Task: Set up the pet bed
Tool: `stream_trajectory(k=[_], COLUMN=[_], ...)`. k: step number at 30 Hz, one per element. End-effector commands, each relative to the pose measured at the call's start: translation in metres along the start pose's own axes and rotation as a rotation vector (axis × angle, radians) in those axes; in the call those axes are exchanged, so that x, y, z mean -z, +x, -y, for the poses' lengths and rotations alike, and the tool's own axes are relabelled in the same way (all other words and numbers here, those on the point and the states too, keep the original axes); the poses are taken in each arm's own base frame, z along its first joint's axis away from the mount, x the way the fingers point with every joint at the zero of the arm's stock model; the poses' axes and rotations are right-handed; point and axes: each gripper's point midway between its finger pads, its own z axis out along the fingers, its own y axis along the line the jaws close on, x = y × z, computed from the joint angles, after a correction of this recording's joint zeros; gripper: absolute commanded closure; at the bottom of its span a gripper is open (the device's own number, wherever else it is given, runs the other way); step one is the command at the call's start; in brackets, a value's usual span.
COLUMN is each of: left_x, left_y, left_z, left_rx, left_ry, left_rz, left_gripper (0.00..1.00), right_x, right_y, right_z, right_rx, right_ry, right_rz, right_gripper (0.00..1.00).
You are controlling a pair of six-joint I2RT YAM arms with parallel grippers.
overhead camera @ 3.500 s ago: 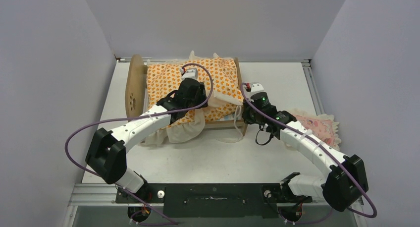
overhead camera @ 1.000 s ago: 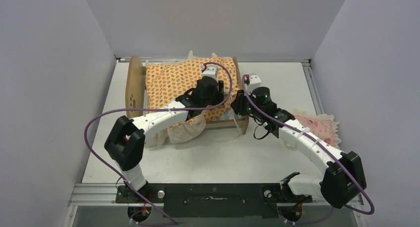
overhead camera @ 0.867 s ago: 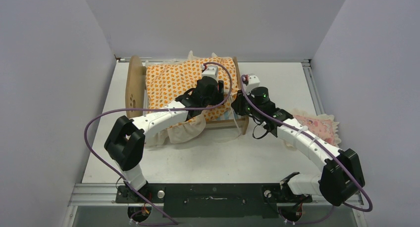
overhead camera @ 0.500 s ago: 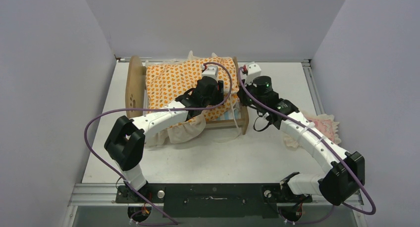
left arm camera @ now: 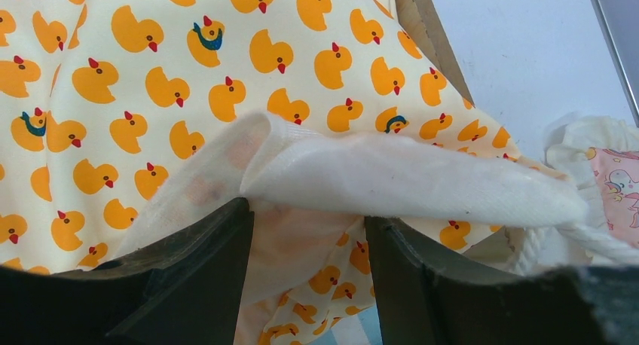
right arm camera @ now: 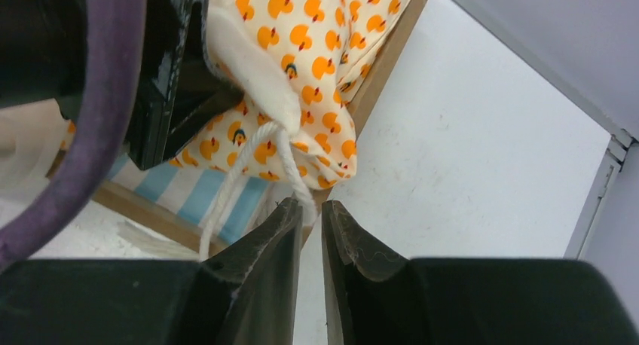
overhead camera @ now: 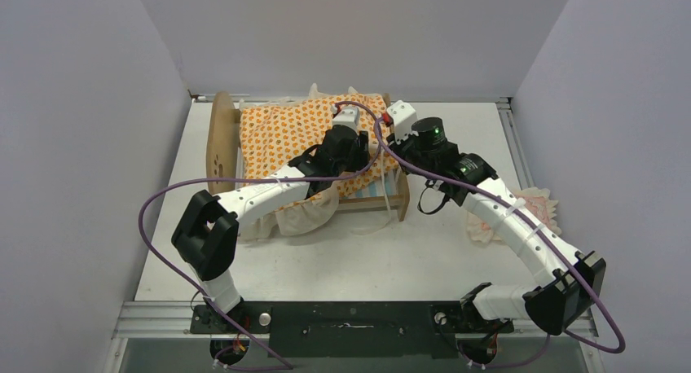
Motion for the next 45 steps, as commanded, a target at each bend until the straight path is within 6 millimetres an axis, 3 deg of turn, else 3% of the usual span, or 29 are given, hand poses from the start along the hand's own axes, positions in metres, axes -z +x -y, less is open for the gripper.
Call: stream_trajectory(k=[1, 4, 8, 15, 21, 25, 27, 28, 34, 38, 42, 45], left_x=[0.005, 0.005, 0.006, 0.008, 0.018, 0.036, 0.047, 0.054, 0.095, 0.118, 0.140, 0.157], left_y=[-0.021, -0.022, -0.023, -0.022, -0.007, -0.009, -0.016, -0.021, -0.037, -0.038, -0.029, -0.019], left_z=[-0.001, -0.001, -0.001, 0.003, 0.021, 0.031, 0.028, 0.027, 0.018, 0.009, -0.001, -0.007], left_rx=[0.008, 0.004, -0.002, -0.028, -0.137, -0.199, -0.196, -0.197, -0.206, -0.201, -0.175, -0.146], left_ry=[0.005, 0.003, 0.004, 0.017, 0.028, 0.010, -0.004, -0.008, -0.003, -0.003, 0.009, 0.035], left_rz=[0.056, 0.055, 0.053, 0.040, 0.014, 0.015, 0.025, 0.030, 0.020, 0.000, -0.022, -0.039], left_gripper=[0.46, 0.46, 0.45, 0.42, 0.39, 0.35, 0.20, 0.17, 0.10, 0.09, 0.09, 0.09], right_x=[0.005, 0.006, 0.012, 0.008, 0.025, 0.020, 0.013, 0.009, -0.022, -0.044, -0.052, -0.040], right_y=[0.014, 0.029, 0.042, 0.093, 0.108, 0.121, 0.121, 0.119, 0.108, 0.103, 0.096, 0.092], right_z=[-0.013, -0.009, -0.019, -0.032, -0.039, -0.046, -0.043, -0.041, -0.028, -0.006, 0.018, 0.021], right_rx=[-0.034, -0.111, -0.192, -0.389, -0.590, -0.618, -0.606, -0.598, -0.577, -0.554, -0.538, -0.538], right_ry=[-0.055, 0.000, -0.030, 0.019, 0.037, 0.026, 0.036, 0.037, 0.051, 0.093, 0.125, 0.135], right_rz=[-0.058, -0.072, -0.066, -0.168, -0.090, -0.083, -0.073, -0.060, -0.026, -0.014, -0.015, -0.015], right_gripper=[0.78, 0.68, 0.63, 0.61, 0.59, 0.59, 0.61, 0.62, 0.72, 0.75, 0.71, 0.62])
